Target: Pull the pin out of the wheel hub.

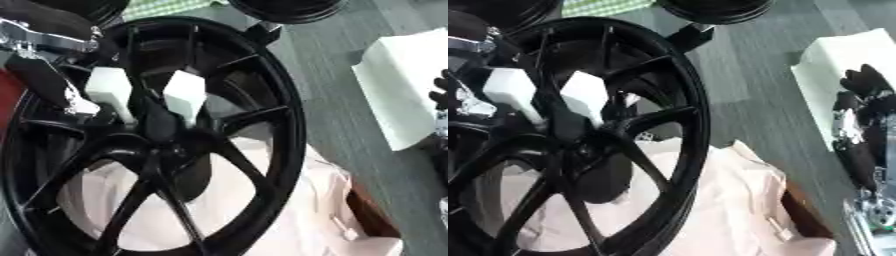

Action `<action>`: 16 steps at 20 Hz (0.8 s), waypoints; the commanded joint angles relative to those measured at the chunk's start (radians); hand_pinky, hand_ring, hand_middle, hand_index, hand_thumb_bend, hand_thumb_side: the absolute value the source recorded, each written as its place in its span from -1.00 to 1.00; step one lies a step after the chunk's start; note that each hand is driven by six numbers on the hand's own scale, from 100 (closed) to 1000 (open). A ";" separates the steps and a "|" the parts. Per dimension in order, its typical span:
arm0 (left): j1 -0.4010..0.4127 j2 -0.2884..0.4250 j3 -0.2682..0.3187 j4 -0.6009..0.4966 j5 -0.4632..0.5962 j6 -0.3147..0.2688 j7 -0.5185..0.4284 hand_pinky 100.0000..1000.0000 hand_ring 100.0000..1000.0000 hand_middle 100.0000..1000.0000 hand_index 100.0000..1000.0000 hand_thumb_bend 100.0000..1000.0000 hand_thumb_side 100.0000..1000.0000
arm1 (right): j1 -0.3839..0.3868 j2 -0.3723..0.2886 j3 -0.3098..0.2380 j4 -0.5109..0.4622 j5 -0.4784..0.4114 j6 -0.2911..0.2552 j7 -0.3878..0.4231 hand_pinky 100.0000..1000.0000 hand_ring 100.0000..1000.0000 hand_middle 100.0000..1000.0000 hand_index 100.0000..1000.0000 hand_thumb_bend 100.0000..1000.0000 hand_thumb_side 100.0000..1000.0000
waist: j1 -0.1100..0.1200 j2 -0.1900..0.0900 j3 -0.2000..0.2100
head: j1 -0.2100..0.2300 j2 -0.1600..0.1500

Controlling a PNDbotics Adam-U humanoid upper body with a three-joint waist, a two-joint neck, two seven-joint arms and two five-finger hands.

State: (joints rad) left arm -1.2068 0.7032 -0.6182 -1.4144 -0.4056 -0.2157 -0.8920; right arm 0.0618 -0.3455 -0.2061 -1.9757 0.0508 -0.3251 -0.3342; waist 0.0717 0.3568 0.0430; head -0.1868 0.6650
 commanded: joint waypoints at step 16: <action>-0.065 -0.002 0.354 -0.121 0.159 0.178 0.037 0.14 -0.20 -0.74 -0.43 -1.00 -0.62 | 0.005 -0.007 -0.012 -0.024 -0.009 -0.001 -0.009 0.60 0.68 0.57 0.81 -1.00 0.03 | -0.016 -0.025 0.014 | -0.013 -0.005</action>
State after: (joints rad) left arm -1.2469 0.6862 -0.3346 -1.5223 -0.2504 -0.0600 -0.8709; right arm 0.0639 -0.3396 -0.2095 -1.9757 0.0499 -0.3229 -0.3407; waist 0.0596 0.3562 0.0571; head -0.1965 0.6651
